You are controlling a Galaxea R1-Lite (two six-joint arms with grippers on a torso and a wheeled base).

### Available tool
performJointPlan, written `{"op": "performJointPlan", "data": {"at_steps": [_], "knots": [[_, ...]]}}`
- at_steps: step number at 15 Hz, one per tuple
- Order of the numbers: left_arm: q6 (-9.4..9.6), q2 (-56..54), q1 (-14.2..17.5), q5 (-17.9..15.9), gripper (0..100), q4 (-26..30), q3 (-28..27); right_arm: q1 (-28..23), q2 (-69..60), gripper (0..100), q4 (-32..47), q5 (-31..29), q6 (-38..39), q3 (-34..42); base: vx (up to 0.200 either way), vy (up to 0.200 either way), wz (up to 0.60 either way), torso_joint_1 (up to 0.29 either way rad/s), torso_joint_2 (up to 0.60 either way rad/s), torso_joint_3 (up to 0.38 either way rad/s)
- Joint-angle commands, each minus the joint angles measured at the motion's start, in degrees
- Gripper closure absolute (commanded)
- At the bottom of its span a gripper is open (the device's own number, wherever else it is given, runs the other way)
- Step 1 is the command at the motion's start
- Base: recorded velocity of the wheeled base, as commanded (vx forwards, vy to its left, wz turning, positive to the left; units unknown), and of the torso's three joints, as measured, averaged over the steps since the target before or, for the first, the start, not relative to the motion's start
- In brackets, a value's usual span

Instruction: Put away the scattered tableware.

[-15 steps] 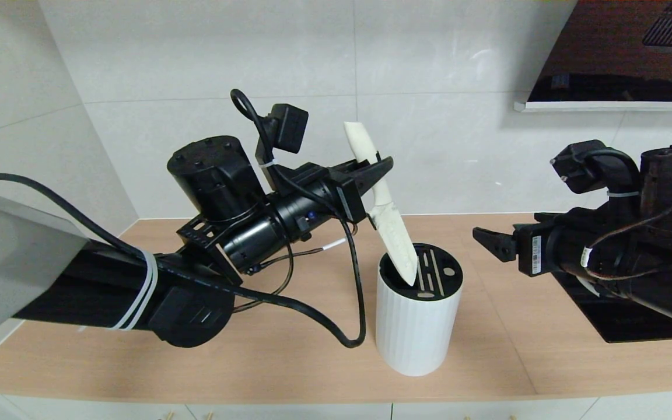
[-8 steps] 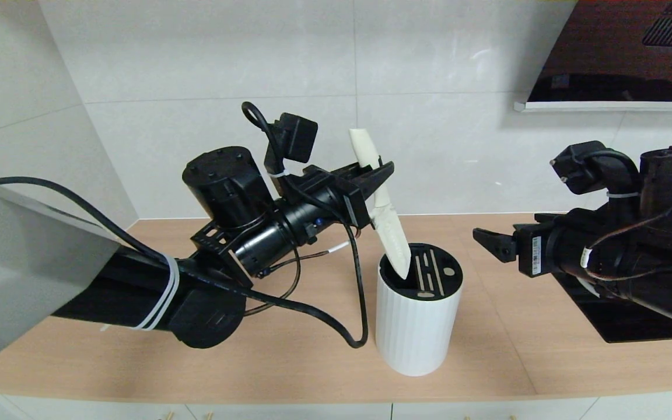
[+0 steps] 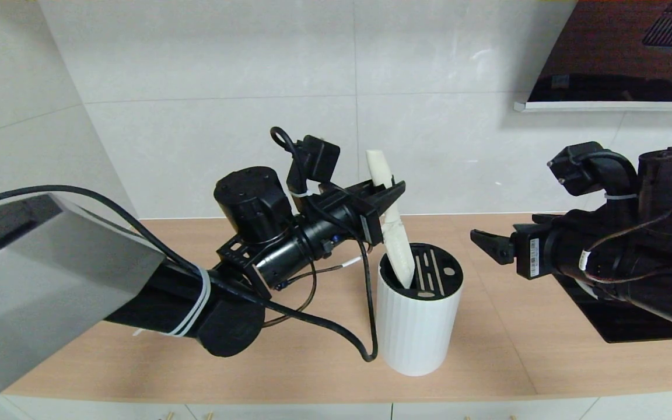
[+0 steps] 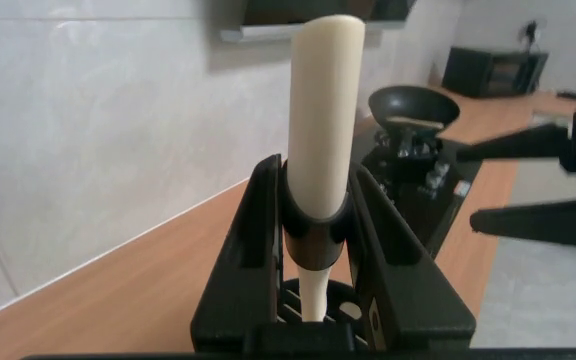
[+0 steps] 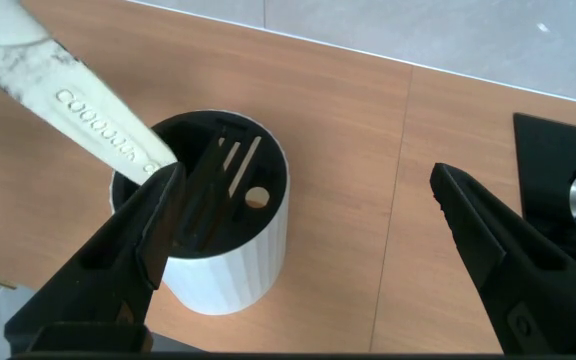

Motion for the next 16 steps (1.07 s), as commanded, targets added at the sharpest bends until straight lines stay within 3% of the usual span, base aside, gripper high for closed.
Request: {"op": "performJointPlan", "data": {"at_steps": [1, 5, 16], "knots": [[0.86, 2.6, -1.3, 0.6, 100, -0.7, 0.0, 0.4, -0.1, 0, 0.0, 0.0, 0.0, 0.3, 0.000, 0.000, 0.00, 0.000, 0.00, 0.000], [2.97, 3.1, -2.9, 1.1, 100, -1.2, 0.0, 0.4, -0.1, 0, 0.0, 0.0, 0.0, 0.3, 0.000, 0.000, 0.00, 0.000, 0.00, 0.000], [3.50, 8.6, -3.9, 2.1, 100, -1.3, -1.5, 0.4, 0.1, 0, 0.0, 0.0, 0.0, 0.4, 0.000, 0.000, 0.00, 0.000, 0.00, 0.000]]}}
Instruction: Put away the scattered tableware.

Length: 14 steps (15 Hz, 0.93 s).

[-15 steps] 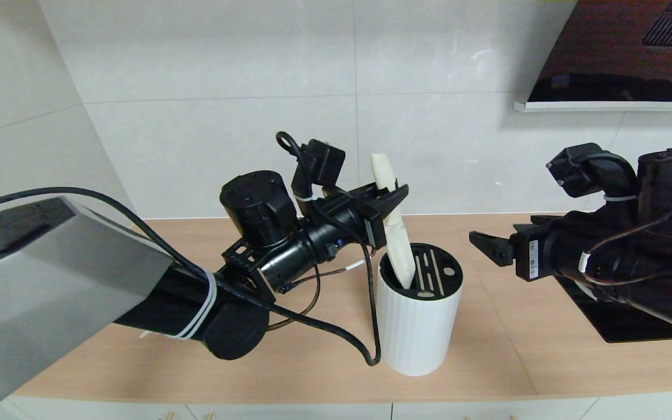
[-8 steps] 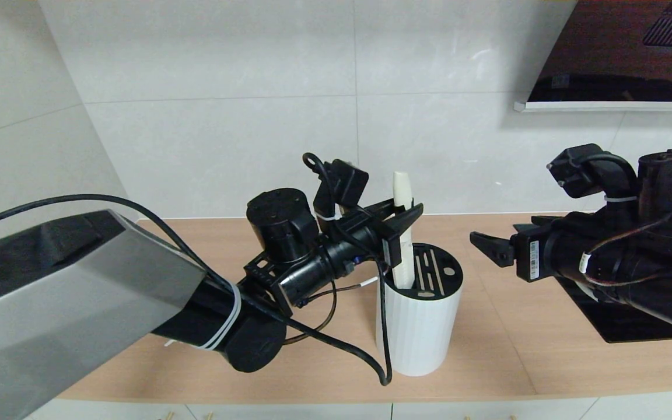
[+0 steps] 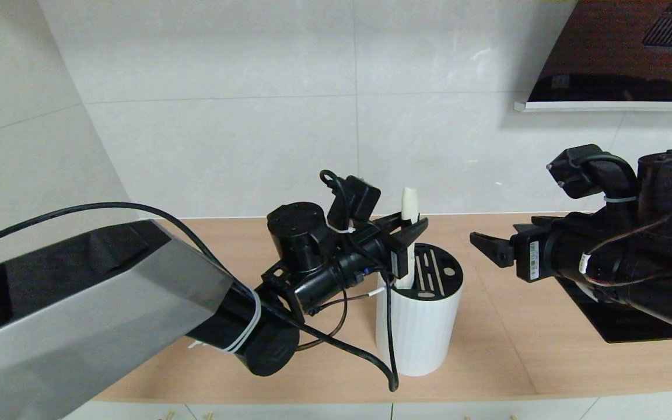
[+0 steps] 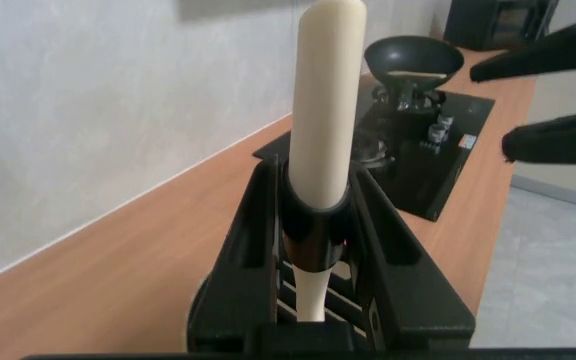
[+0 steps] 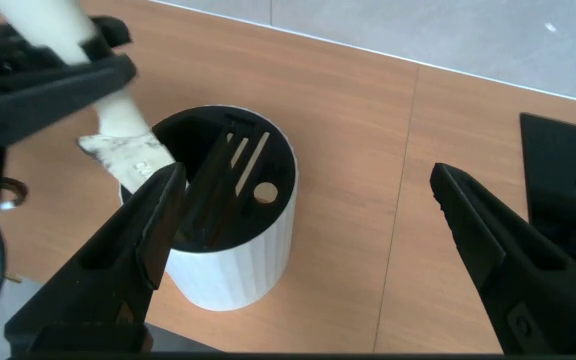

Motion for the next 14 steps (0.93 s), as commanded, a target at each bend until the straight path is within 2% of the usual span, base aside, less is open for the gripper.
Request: {"op": "performJointPlan", "data": {"at_steps": [1, 10, 11, 14], "knots": [[-0.04, 1.7, -0.3, 0.1, 100, -0.2, -0.3, 0.0, 0.2, 0, 0.0, 0.0, 0.0, 0.0, 0.000, 0.000, 0.00, 0.000, 0.00, 0.000], [-0.04, 3.4, -0.7, 0.9, 100, -0.2, -0.8, 0.1, 0.2, 0, 0.0, 0.0, 0.0, 0.0, 0.000, 0.000, 0.00, 0.000, 0.00, 0.000], [0.05, 3.1, -0.7, 1.2, 0, -0.3, -0.8, 0.1, 0.2, 0, 0.0, 0.0, 0.0, 0.0, 0.000, 0.000, 0.00, 0.000, 0.00, 0.000], [0.05, 2.1, -0.8, 1.7, 0, -2.3, -0.7, 0.0, 0.2, 0, 0.0, 0.0, 0.0, 0.0, 0.000, 0.000, 0.00, 0.000, 0.00, 0.000]]}}
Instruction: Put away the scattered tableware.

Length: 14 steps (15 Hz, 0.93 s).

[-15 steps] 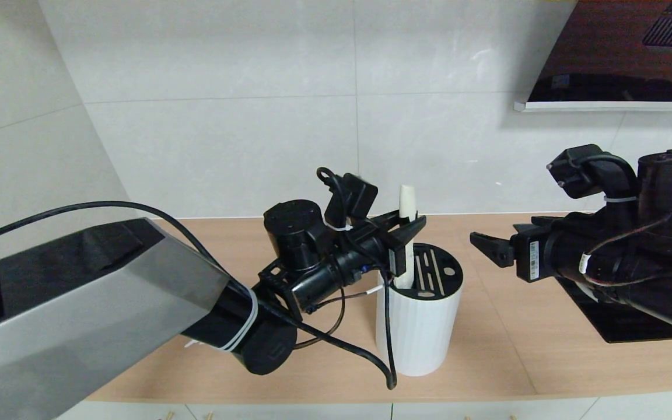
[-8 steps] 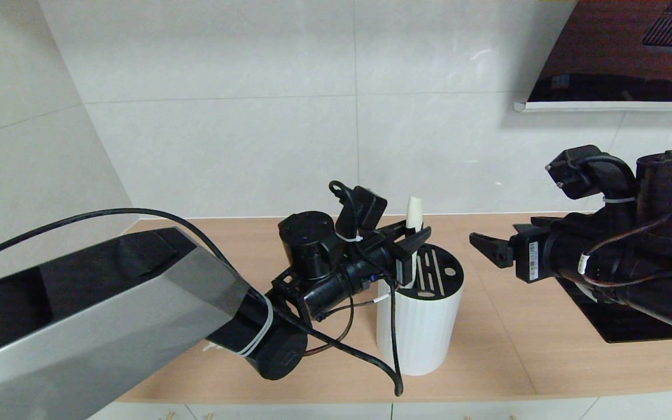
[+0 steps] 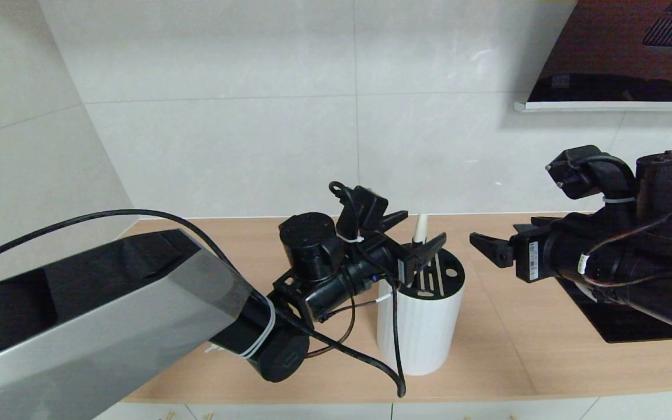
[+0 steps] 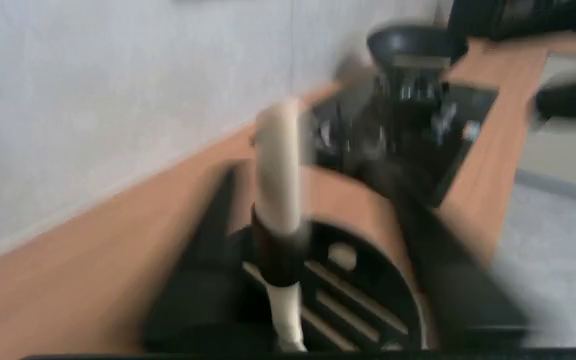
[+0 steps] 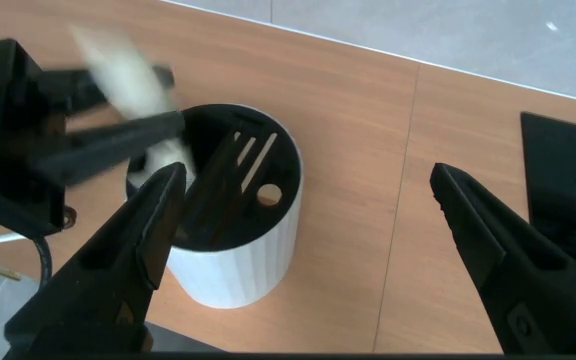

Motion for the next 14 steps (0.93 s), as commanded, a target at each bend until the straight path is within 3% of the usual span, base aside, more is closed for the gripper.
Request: {"op": "performJointPlan", "data": {"at_steps": [1, 4, 7, 9, 11, 13, 14], "knots": [[-0.11, -1.3, -0.2, 0.0, 0, -0.3, 0.2, 0.1, 0.1, 0, 0.0, 0.0, 0.0, 0.0, 0.000, 0.000, 0.00, 0.000, 0.00, 0.000], [-0.11, -1.8, -0.2, 0.1, 0, -0.4, 0.3, 0.0, 0.1, 0, 0.0, 0.0, 0.0, 0.0, 0.000, 0.000, 0.00, 0.000, 0.00, 0.000], [-0.20, -7.3, -0.2, 3.5, 0, -2.5, 1.0, 0.0, -0.4, 0, -0.4, 0.1, 0.2, -0.1, 0.000, 0.000, 0.00, 0.000, 0.00, 0.000], [-0.20, -15.0, 0.5, 6.2, 0, -4.6, 5.0, -0.5, -2.1, 0, -0.4, 0.0, 0.4, 0.2, 0.000, 0.000, 0.00, 0.000, 0.00, 0.000], [-0.20, -24.5, 2.9, 8.2, 0, -7.0, 12.7, -1.8, -5.6, 0, -0.5, -0.1, 0.6, 3.3, 0.000, 0.000, 0.00, 0.000, 0.00, 0.000], [-0.20, -35.9, 10.7, 8.2, 0, -6.7, 20.8, -6.7, -13.0, 0, -0.8, -0.1, 0.6, 7.8, 0.000, 0.000, 0.00, 0.000, 0.00, 0.000], [-0.20, -41.1, 16.4, 8.0, 0, -5.3, 24.6, -9.2, -18.2, 0, -0.8, 0.0, 0.7, 10.4, 0.000, 0.000, 0.00, 0.000, 0.00, 0.000]]}}
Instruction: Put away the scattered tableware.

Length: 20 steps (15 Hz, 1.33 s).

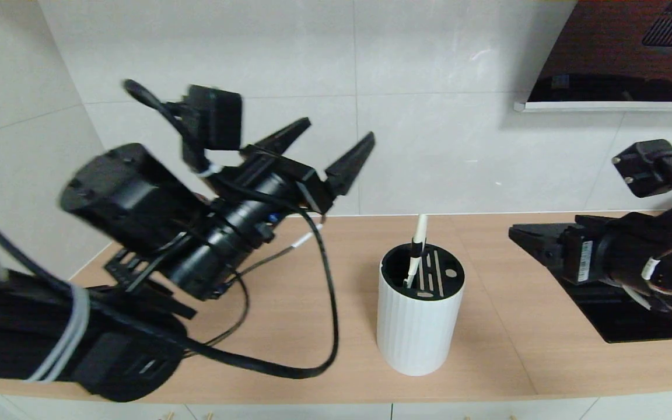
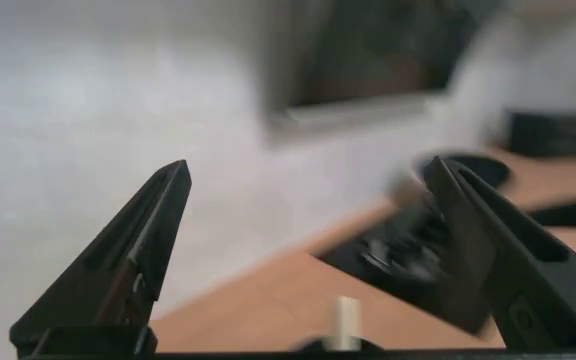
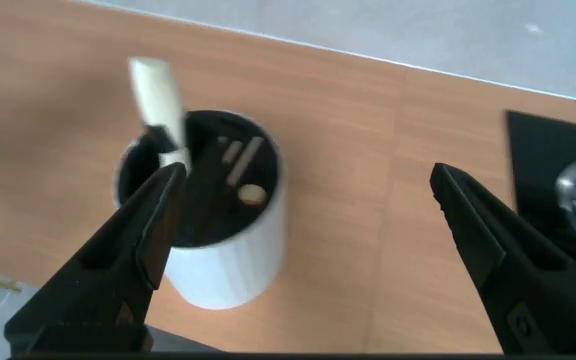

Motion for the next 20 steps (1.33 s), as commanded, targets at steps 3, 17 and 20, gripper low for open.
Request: {"op": "performJointPlan", "data": {"at_steps": [3, 17, 20], "knots": [[-1.97, -31.1, 23.3, -0.4, 0, 4.7, 21.4, -10.5, -29.0, 0, 0.1, 4.1, 2.0, 16.5, 0.000, 0.000, 0.00, 0.000, 0.00, 0.000], [-12.69, -97.0, 27.8, 7.9, 0, 79.4, 20.1, -28.3, -73.9, 0, 22.9, 1.8, -6.9, 22.3, 0.000, 0.000, 0.00, 0.000, 0.00, 0.000], [-9.53, -102.4, 33.1, 5.6, 0, 78.0, 26.7, -29.4, -76.6, 0, 22.8, 1.2, -8.4, 27.5, 0.000, 0.000, 0.00, 0.000, 0.00, 0.000]]}}
